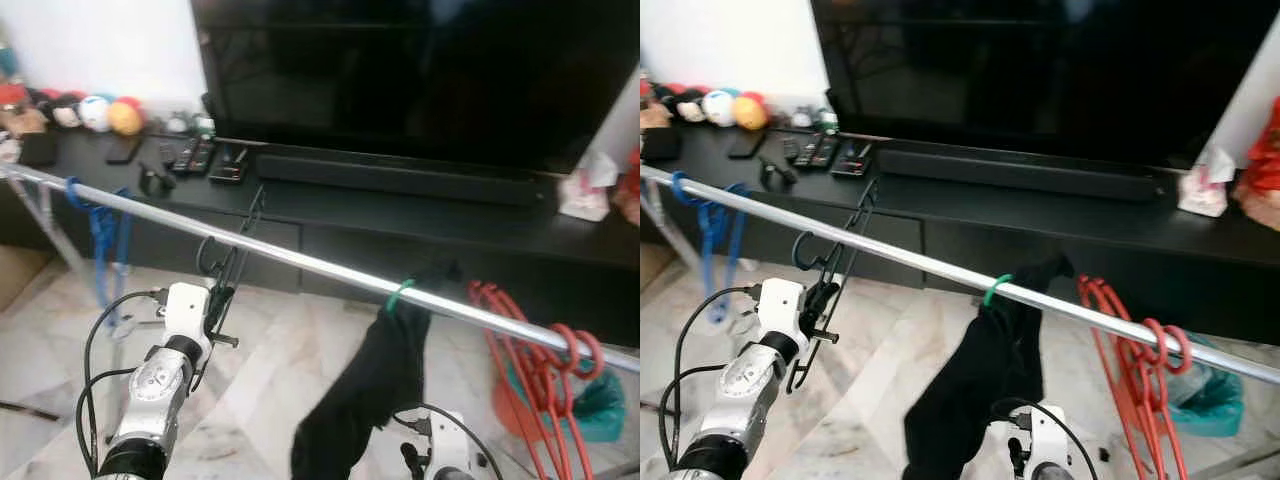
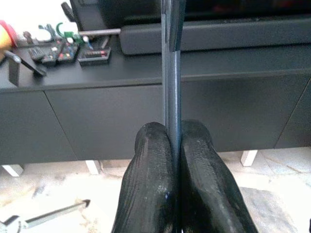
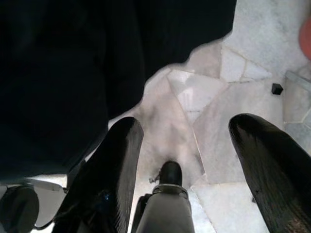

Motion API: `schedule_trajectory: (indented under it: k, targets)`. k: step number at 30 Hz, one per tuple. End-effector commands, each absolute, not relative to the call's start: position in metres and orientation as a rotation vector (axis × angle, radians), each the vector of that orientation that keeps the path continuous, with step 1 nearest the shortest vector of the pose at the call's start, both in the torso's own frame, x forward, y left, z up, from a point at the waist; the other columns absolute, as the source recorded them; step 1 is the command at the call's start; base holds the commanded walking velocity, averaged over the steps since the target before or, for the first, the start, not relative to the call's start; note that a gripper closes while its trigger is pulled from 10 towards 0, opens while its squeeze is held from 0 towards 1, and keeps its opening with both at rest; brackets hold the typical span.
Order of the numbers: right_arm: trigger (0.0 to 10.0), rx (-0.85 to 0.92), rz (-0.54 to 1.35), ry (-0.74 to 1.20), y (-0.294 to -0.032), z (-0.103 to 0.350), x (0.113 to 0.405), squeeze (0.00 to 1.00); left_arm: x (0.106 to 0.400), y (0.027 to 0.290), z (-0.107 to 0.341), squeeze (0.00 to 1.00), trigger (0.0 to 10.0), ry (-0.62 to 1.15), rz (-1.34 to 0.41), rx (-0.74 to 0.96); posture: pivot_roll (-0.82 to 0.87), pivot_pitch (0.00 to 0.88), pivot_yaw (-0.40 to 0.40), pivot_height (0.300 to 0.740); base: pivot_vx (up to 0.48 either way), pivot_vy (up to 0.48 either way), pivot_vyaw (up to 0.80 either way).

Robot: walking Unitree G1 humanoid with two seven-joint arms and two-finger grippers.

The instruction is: Hang hanger

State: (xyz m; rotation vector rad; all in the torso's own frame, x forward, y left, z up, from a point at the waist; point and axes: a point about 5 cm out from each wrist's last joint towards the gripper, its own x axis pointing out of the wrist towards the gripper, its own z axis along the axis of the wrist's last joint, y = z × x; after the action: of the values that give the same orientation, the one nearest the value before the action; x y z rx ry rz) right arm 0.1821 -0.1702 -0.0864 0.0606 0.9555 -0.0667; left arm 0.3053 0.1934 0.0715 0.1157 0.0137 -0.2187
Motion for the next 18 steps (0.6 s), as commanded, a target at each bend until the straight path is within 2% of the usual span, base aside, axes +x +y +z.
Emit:
schedule_trajectory:
  k: [1, 11, 18]
  targets:
    - [10.0, 0.060, -0.081, 0.973, -0.175, -0.088, 0.177, 0.00, 0.305, 0.188, 0.077, 0.00, 10.0, -0.001, -0.259, 0.112, 0.00, 0.000, -0.011, 0.740, 0.000, 0.000, 0.00]
    - [10.0, 0.061, -0.076, 0.974, -0.174, -0.088, 0.178, 0.00, 0.316, 0.173, 0.081, 0.00, 10.0, 0.056, -0.375, 0.113, -0.01, 0.000, -0.010, 0.740, 0.000, 0.000, 0.00]
    - [10.0, 0.063, -0.078, 0.976, -0.174, -0.088, 0.178, 0.00, 0.331, 0.169, 0.079, 0.00, 10.0, 0.128, -0.346, 0.165, -0.01, 0.000, -0.010, 0.740, 0.000, 0.000, 0.00]
